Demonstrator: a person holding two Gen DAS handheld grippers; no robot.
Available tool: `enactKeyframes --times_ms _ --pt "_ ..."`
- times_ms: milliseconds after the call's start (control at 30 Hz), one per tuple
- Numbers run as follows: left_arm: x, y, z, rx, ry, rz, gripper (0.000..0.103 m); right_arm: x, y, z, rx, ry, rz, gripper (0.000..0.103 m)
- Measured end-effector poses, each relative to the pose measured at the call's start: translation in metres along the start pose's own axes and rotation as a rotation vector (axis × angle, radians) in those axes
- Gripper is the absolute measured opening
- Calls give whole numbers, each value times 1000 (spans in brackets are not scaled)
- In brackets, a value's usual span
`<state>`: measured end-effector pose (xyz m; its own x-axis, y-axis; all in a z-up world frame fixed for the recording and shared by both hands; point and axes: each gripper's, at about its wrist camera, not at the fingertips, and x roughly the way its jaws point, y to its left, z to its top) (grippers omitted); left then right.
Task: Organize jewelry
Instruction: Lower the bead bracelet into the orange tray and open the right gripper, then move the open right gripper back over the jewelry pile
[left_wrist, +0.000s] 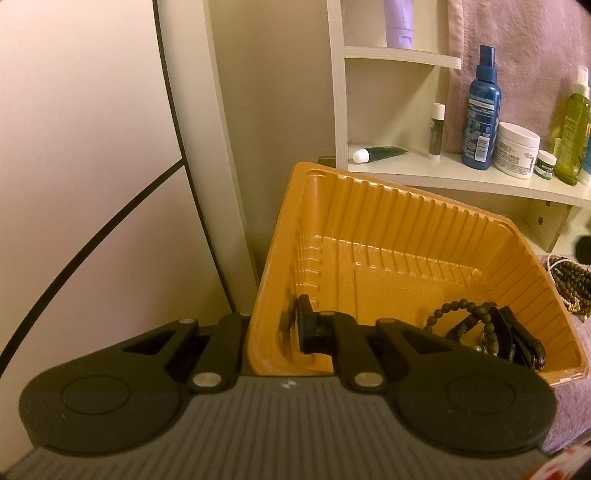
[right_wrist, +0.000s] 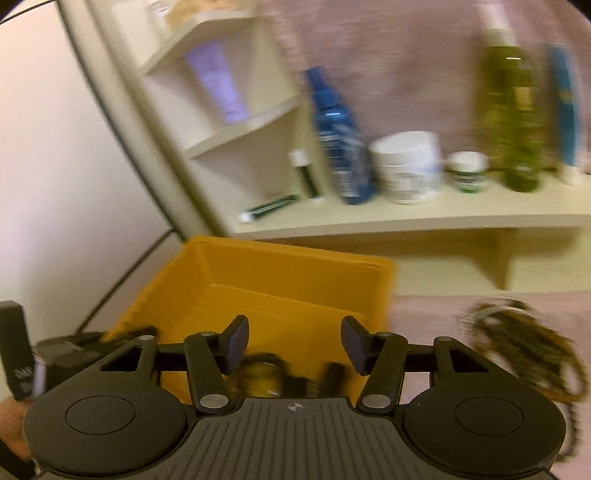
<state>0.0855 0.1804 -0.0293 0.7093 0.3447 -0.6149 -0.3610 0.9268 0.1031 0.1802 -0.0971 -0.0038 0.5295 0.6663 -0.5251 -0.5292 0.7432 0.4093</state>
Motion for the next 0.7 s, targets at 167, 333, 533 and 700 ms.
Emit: enactKeyframes --times_ms 167,333,533,700 --pt "0 0 0 0 1 3 10 -29 -31 -15 7 2 -132 58" --pt "1 0 0 5 4 5 10 -55 -61 -33 22 17 -233 58" --pt "1 0 0 10 3 6 10 -74 -90 -49 49 49 -322 58" --pt "1 0 1 13 2 6 10 -74 -102 -52 38 85 -380 58"
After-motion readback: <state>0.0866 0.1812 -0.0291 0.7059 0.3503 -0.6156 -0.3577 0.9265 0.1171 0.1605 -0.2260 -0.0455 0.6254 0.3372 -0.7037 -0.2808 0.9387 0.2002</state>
